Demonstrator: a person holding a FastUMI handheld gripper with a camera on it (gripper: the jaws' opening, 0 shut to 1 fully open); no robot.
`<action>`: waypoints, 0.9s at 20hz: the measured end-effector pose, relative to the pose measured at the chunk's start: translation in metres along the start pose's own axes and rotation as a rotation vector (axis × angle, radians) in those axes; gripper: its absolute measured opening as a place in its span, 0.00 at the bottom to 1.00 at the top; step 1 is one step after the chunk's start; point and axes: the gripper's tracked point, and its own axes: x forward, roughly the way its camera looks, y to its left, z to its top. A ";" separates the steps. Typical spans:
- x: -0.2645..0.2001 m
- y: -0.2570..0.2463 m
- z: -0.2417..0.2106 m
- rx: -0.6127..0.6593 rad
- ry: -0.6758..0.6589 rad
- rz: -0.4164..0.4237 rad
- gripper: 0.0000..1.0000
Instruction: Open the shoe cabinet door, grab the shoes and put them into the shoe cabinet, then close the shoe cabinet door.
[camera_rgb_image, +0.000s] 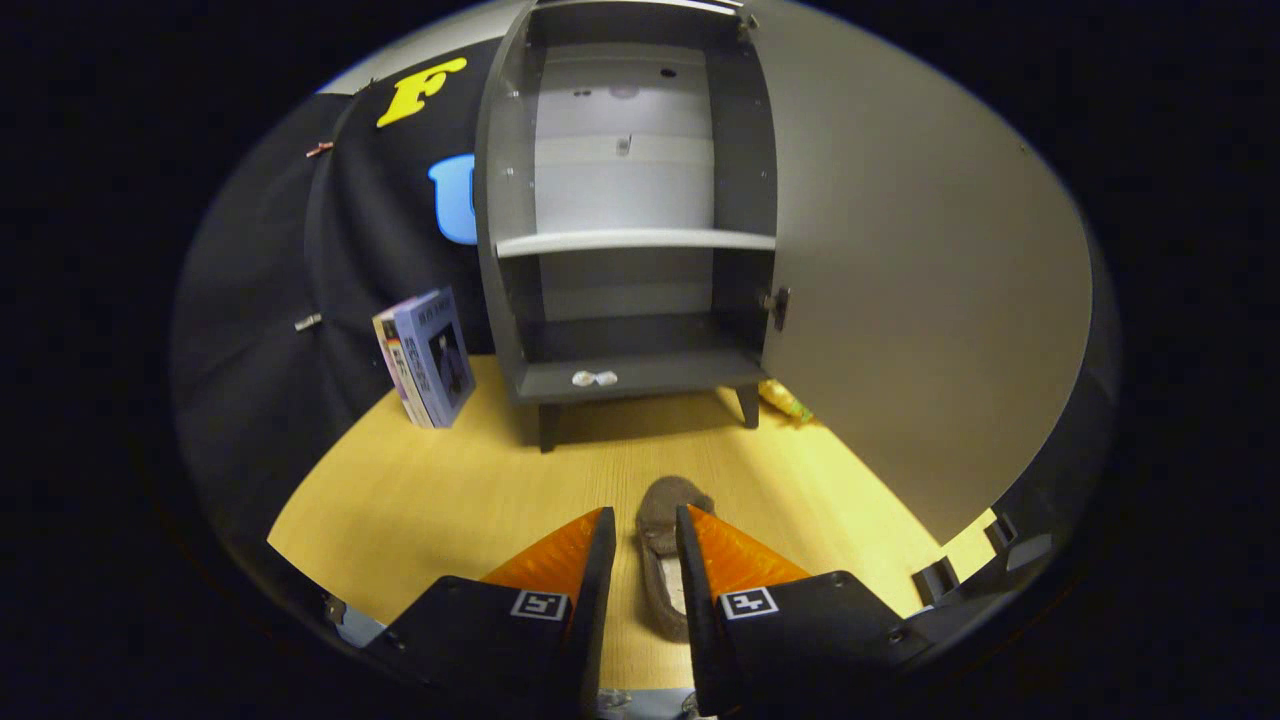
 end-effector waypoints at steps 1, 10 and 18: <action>0.010 -0.001 -0.012 0.001 0.026 -0.004 0.41; 0.067 -0.001 -0.091 -0.053 0.192 -0.016 0.41; 0.100 -0.003 -0.103 -0.060 0.221 -0.023 0.41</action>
